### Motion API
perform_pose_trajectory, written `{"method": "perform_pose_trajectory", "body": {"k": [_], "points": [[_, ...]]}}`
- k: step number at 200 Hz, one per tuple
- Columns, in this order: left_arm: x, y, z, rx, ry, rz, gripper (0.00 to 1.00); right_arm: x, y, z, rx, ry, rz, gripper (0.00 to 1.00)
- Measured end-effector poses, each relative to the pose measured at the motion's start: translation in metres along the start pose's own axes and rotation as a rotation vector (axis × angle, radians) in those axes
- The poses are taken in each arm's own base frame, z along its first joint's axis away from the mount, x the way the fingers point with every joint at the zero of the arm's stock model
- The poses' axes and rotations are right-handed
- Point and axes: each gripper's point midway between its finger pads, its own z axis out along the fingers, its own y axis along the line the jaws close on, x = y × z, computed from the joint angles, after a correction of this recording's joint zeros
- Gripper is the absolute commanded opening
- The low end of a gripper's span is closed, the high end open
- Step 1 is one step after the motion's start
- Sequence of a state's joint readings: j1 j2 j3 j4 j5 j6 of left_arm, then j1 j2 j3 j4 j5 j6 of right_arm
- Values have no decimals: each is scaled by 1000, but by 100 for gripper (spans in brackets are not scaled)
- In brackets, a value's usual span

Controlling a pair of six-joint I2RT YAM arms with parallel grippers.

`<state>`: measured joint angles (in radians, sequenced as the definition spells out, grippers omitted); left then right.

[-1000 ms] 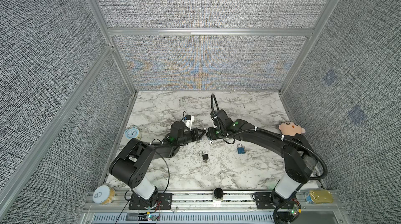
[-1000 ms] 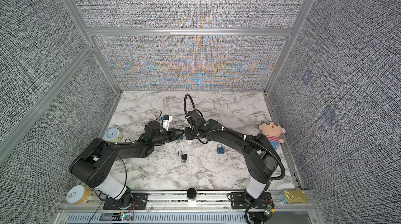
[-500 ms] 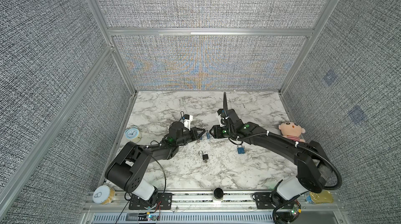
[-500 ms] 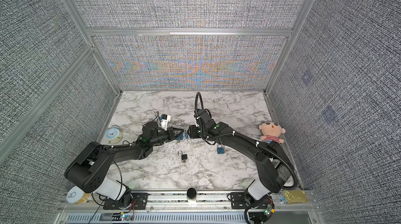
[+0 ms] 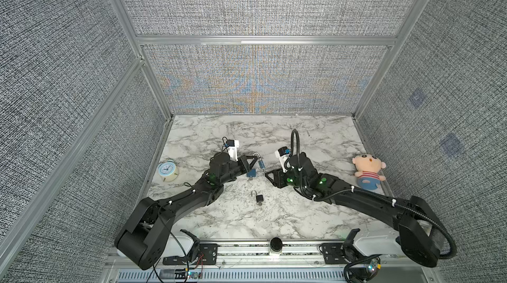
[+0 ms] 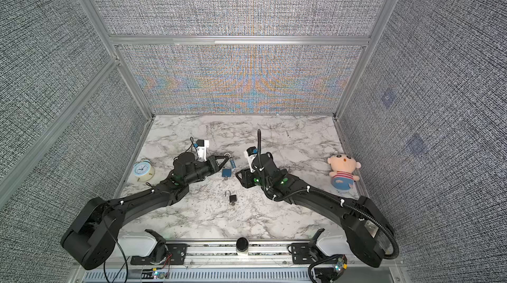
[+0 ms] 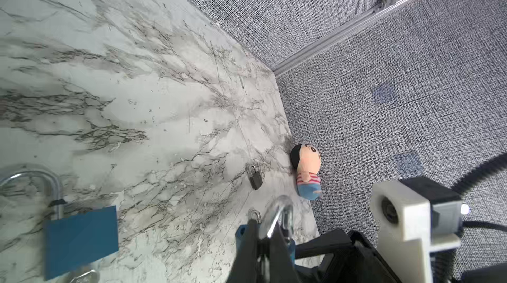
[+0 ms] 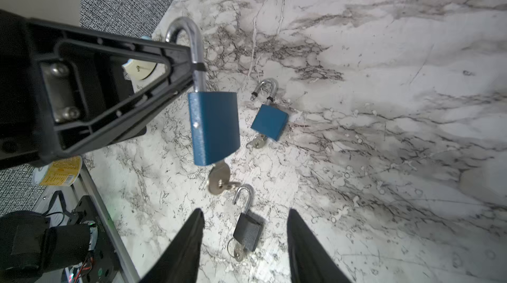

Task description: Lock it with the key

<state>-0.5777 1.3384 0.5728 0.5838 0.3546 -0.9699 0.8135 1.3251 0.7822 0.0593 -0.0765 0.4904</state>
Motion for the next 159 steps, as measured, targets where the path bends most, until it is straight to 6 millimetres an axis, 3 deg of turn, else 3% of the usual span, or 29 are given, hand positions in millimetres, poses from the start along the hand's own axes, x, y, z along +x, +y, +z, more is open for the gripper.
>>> {"method": "perform_pose_trajectory", "body": {"k": [76,159], "points": [[4,-12,4,-16,10,5,0,-23,7,4,19,-124,-41,48],[1,-16,3,-25,-5,9,0,-33,3,17,57,-152,-58,33]]}}
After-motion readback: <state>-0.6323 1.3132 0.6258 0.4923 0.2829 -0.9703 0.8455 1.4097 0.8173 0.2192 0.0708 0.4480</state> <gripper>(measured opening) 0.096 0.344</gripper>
